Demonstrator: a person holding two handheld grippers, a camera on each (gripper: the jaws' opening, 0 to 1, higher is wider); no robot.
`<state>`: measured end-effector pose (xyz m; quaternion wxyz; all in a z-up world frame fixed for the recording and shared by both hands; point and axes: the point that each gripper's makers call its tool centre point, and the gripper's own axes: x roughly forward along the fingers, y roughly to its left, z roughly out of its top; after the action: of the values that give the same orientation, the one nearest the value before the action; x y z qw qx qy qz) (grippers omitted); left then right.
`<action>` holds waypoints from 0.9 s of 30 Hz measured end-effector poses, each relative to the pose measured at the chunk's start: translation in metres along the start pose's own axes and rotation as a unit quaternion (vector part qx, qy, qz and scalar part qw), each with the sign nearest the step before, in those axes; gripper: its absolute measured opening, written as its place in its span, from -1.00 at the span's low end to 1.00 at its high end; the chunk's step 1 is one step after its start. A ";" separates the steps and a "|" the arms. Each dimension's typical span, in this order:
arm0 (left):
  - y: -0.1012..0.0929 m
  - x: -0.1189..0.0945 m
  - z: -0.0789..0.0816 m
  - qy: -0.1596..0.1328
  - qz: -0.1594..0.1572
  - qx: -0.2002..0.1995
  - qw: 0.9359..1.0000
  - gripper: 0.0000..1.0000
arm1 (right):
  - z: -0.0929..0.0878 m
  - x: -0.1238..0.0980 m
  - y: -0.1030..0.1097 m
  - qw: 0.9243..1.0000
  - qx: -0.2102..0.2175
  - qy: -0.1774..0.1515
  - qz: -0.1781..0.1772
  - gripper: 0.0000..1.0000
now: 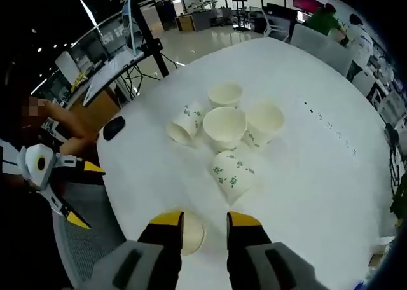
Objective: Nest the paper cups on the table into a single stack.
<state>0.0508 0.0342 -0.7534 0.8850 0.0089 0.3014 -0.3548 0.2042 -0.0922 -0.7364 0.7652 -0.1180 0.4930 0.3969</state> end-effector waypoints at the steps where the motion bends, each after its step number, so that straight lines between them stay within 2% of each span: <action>1: 0.000 0.000 0.000 0.000 0.000 0.000 1.000 0.34 | 0.001 0.001 -0.002 1.000 0.006 -0.005 0.002 -0.46; 4: 0.000 0.000 0.001 -0.002 -0.001 -0.002 1.000 0.35 | 0.007 0.003 -0.007 0.998 0.040 -0.048 0.009 -0.40; 5: -0.001 0.000 0.001 -0.003 -0.003 -0.004 1.000 0.36 | 0.010 0.005 -0.016 0.996 0.056 -0.062 0.007 -0.36; 7: 0.000 0.001 0.001 -0.003 -0.003 -0.003 1.000 0.37 | 0.008 0.007 -0.022 0.994 0.071 -0.078 0.005 -0.30; 11: 0.001 0.001 0.000 -0.002 -0.001 -0.002 1.000 0.38 | -0.001 0.016 -0.028 0.992 0.090 -0.090 0.007 -0.24; 14: 0.002 0.001 0.000 -0.003 0.000 -0.004 1.000 0.39 | 0.000 0.027 -0.033 0.986 0.122 -0.113 0.024 -0.19; 18: 0.004 0.002 0.000 -0.004 0.004 -0.008 1.000 0.38 | -0.001 0.032 -0.029 0.981 0.135 -0.138 0.030 -0.15; 25: 0.005 0.002 -0.001 -0.003 0.006 -0.012 1.000 0.37 | -0.007 0.047 -0.027 0.982 0.127 -0.137 0.036 -0.09; 27: 0.006 0.002 -0.001 -0.002 0.007 -0.013 1.000 0.37 | -0.009 0.054 -0.031 0.980 0.135 -0.141 0.041 -0.09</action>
<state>0.0549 0.0374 -0.7564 0.8881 -0.0015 0.3042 -0.3447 0.2309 -0.0912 -0.7927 0.8188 0.0641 0.4340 0.3703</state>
